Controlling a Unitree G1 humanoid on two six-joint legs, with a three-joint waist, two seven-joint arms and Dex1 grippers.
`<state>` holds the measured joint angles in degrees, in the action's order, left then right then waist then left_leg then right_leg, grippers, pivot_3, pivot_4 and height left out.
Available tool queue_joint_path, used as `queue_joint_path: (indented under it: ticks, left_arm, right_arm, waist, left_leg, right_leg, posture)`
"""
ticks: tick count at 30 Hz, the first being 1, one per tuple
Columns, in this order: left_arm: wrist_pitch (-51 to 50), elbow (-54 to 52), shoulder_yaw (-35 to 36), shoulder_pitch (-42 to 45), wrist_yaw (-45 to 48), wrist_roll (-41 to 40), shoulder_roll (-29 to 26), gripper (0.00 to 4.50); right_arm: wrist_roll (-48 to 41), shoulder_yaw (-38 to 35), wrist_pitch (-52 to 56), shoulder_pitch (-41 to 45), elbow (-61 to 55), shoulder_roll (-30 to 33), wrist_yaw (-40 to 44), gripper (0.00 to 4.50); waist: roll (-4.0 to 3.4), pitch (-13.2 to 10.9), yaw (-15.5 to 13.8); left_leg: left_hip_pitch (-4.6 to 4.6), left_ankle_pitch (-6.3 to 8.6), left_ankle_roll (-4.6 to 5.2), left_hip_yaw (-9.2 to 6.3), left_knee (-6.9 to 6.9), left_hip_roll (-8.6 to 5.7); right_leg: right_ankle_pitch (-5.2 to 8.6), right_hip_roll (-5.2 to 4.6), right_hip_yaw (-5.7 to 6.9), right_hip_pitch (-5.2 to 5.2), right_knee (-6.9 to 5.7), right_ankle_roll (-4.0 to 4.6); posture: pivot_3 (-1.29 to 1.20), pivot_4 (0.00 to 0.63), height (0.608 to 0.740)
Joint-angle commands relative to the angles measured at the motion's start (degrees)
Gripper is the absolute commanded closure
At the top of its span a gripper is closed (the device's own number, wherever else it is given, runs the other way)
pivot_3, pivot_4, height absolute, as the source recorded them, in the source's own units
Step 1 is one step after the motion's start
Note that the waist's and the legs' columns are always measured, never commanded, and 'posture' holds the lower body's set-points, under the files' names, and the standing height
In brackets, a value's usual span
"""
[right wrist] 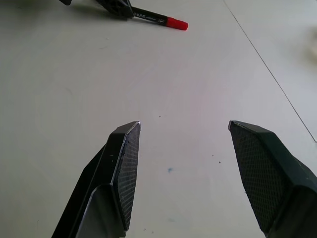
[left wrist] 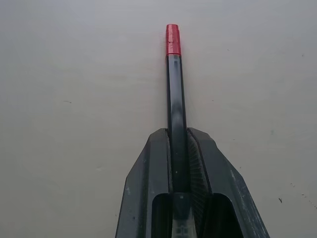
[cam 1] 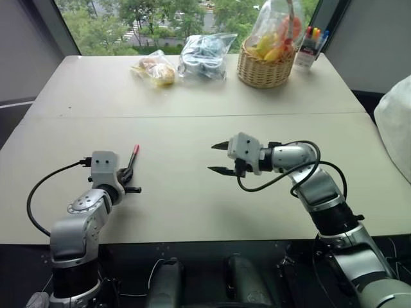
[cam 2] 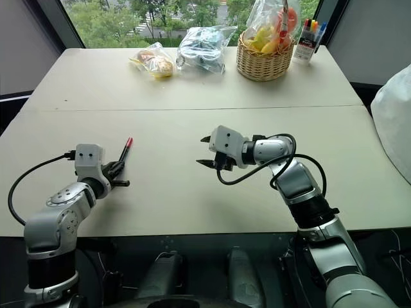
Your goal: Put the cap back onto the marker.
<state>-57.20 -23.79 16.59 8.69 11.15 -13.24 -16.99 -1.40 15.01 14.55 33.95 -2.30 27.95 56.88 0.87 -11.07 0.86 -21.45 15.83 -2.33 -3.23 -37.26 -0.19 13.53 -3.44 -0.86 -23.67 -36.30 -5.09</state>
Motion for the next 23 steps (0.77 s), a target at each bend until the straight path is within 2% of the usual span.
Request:
queue_joint_path:
  ticks: [1,2,7,14,19,23]
  left_arm:
    - [-0.6,-1.9,1.3,-0.2,-0.5,-0.8,-0.5,3.25]
    - [-0.7,-2.0,1.6,-0.1,-0.4,-1.1,-0.5,2.84]
    - [-1.5,-5.6,2.3,-1.4,-0.8,-2.4,0.0,0.1]
    - [0.8,-18.2,2.8,-6.4,-3.0,-3.5,2.6,0.04]
    - [-3.2,-29.1,3.0,-11.9,-5.4,-3.7,4.0,0.04]
    - [-4.5,-33.3,3.1,-14.3,-6.9,-4.1,5.9,0.04]
  right_arm:
    - [-1.0,-0.6,-0.7,0.5,-2.1,-0.2,-0.5,1.55]
    - [-1.0,-0.6,-0.7,0.5,-2.1,-0.2,-0.6,1.55]
    - [-1.6,-0.9,-0.4,0.4,-2.2,0.1,-0.4,1.55]
    - [-7.2,-3.4,3.8,2.1,-3.3,1.5,3.1,1.55]
    - [-15.6,-8.1,11.5,6.4,-5.6,3.5,5.8,1.55]
    - [-19.3,-10.1,15.5,8.1,-7.0,5.6,7.1,1.55]
  waist:
    - [0.0,0.0,0.0]
    - [0.0,0.0,0.0]
    - [0.0,0.0,0.0]
    - [0.0,0.0,0.0]
    - [0.0,0.0,0.0]
    - [0.0,0.0,-0.1]
  left_leg:
    - [0.01,0.0,0.0,0.0,0.0,0.0]
    - [0.0,0.0,0.0,0.01,0.0,0.0]
    - [-0.01,0.0,0.0,0.0,0.0,0.0]
    - [-0.02,0.0,-0.01,0.0,0.01,0.0]
    - [-0.02,0.0,0.0,0.03,0.01,-0.01]
    - [-0.01,0.01,0.0,0.0,0.01,0.0]
  right_leg:
    - [0.0,0.0,0.0,0.01,0.0,0.0]
    - [0.0,0.0,0.0,0.0,0.0,0.0]
    - [0.0,-0.01,0.0,0.0,0.02,0.0]
    - [0.0,-0.05,-0.01,0.01,0.05,0.01]
    - [0.01,-0.05,-0.04,0.01,0.08,0.02]
    - [0.02,-0.03,-0.01,0.05,0.11,0.03]
  posture:
    - [0.0,0.15,0.74]
    - [0.0,0.15,0.74]
    - [0.0,0.15,0.74]
    - [0.0,0.15,0.74]
    - [0.0,0.15,0.74]
    - [0.0,0.15,0.74]
